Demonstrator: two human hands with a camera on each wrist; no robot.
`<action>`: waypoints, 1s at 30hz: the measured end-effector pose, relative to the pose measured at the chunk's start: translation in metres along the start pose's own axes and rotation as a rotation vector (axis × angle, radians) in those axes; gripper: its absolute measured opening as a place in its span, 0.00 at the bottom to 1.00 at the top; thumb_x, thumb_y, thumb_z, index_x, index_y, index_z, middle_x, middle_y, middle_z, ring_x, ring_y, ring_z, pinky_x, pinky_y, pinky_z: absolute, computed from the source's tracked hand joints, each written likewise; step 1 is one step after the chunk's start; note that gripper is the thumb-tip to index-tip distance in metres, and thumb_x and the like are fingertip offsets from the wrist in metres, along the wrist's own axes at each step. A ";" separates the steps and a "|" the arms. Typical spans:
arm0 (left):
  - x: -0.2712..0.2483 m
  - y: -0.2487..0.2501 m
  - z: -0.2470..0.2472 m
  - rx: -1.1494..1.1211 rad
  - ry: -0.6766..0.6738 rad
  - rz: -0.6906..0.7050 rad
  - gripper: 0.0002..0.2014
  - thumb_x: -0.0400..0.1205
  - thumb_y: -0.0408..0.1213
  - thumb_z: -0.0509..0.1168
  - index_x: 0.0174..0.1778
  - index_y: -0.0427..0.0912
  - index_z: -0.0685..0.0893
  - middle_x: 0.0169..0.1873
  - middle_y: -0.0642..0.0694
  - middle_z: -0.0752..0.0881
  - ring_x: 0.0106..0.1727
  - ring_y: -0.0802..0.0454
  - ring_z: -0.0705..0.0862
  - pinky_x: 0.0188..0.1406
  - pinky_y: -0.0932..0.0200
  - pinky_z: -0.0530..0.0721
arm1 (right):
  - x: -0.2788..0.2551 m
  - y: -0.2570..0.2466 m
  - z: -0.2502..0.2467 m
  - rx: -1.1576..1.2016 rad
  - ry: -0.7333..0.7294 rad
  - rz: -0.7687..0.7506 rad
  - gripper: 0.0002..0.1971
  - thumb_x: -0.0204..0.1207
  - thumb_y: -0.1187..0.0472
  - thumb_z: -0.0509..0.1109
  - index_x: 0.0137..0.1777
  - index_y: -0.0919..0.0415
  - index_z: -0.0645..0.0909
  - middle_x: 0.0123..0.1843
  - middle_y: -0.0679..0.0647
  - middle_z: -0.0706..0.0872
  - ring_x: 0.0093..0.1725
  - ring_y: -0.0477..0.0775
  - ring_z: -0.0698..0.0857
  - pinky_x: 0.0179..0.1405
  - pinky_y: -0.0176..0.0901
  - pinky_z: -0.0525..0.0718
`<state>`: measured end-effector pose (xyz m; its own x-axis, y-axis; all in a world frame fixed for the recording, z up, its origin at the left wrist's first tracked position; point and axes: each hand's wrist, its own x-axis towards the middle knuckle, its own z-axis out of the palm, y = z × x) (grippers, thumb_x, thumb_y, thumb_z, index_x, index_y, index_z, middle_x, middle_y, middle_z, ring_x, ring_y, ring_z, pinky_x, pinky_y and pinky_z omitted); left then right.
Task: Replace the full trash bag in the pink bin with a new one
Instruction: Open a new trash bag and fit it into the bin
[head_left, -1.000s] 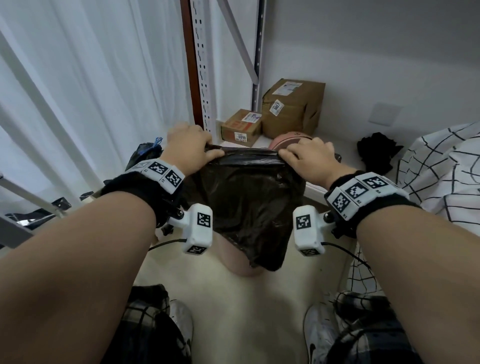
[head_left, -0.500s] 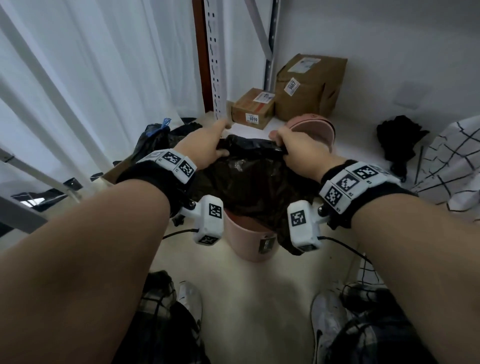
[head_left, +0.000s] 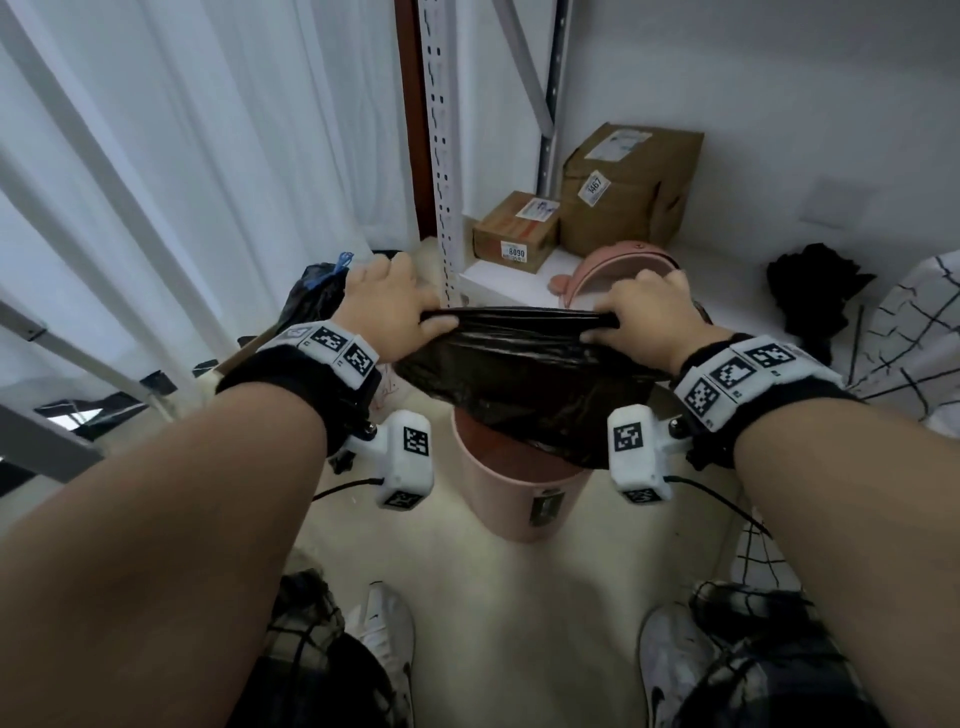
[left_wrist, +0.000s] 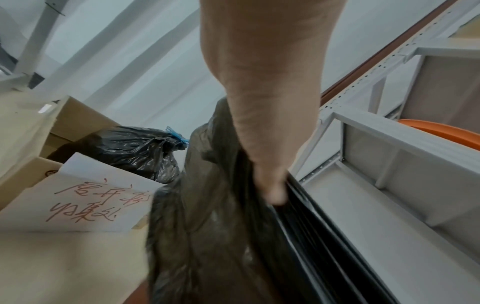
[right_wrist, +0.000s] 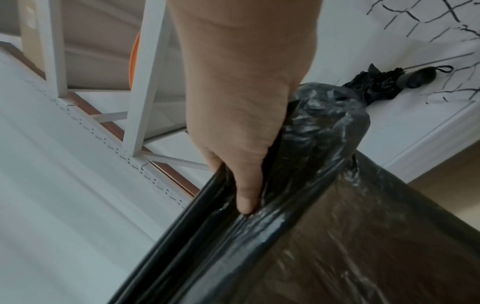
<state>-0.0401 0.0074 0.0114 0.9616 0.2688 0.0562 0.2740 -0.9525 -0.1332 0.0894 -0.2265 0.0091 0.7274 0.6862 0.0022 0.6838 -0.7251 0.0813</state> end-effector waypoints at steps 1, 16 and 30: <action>0.000 0.000 -0.002 0.070 0.014 0.006 0.22 0.81 0.59 0.56 0.64 0.53 0.82 0.61 0.39 0.73 0.66 0.37 0.69 0.65 0.44 0.67 | -0.003 -0.001 -0.003 -0.037 0.016 0.029 0.15 0.76 0.43 0.66 0.56 0.49 0.85 0.61 0.55 0.82 0.66 0.63 0.72 0.68 0.60 0.63; -0.012 0.034 -0.041 -0.158 0.368 0.205 0.17 0.82 0.40 0.62 0.64 0.38 0.73 0.48 0.42 0.82 0.47 0.42 0.79 0.44 0.50 0.72 | -0.001 -0.041 -0.016 0.368 -0.005 -0.077 0.05 0.74 0.64 0.68 0.44 0.65 0.82 0.50 0.67 0.88 0.53 0.66 0.85 0.51 0.48 0.81; 0.002 0.047 -0.022 -0.096 0.095 0.198 0.42 0.70 0.69 0.63 0.79 0.54 0.64 0.82 0.42 0.58 0.83 0.42 0.55 0.82 0.38 0.46 | -0.017 -0.029 -0.025 0.160 0.162 -0.129 0.20 0.77 0.41 0.60 0.55 0.56 0.81 0.54 0.58 0.82 0.60 0.62 0.78 0.57 0.54 0.68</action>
<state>-0.0261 -0.0406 0.0274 0.9891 0.0654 0.1317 0.0734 -0.9957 -0.0568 0.0554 -0.2155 0.0315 0.6237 0.7647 0.1623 0.7801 -0.6220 -0.0673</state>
